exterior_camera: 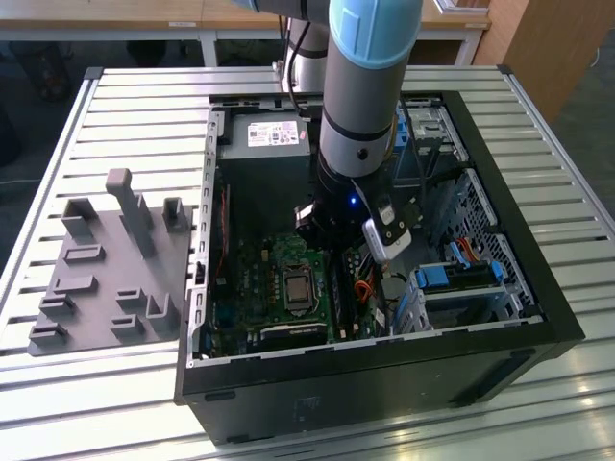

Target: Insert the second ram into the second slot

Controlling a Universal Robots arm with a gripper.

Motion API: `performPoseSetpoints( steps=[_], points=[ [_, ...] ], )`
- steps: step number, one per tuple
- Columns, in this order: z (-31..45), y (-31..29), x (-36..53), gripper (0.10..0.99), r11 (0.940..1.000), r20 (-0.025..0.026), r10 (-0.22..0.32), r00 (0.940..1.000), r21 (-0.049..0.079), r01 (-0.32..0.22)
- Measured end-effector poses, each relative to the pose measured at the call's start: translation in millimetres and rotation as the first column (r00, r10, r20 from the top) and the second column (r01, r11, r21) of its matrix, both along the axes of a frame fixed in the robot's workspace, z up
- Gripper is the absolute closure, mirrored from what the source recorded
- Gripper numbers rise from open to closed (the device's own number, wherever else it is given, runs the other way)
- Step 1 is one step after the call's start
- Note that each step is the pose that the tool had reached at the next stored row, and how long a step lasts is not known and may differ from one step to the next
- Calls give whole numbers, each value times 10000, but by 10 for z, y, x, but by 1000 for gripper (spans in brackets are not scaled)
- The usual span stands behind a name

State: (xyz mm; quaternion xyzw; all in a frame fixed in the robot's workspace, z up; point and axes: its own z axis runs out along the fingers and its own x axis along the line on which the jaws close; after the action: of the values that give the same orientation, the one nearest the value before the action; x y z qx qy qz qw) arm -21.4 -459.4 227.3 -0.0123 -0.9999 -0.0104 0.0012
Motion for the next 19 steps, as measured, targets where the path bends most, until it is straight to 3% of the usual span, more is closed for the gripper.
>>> performPoseSetpoints(
  steps=[12,19],
  points=[
    [-28,1,41,949,9999,-11,122,9999,2,-122],
    [-54,0,60,949,9999,-48,126,9999,2,-126]
  ],
)
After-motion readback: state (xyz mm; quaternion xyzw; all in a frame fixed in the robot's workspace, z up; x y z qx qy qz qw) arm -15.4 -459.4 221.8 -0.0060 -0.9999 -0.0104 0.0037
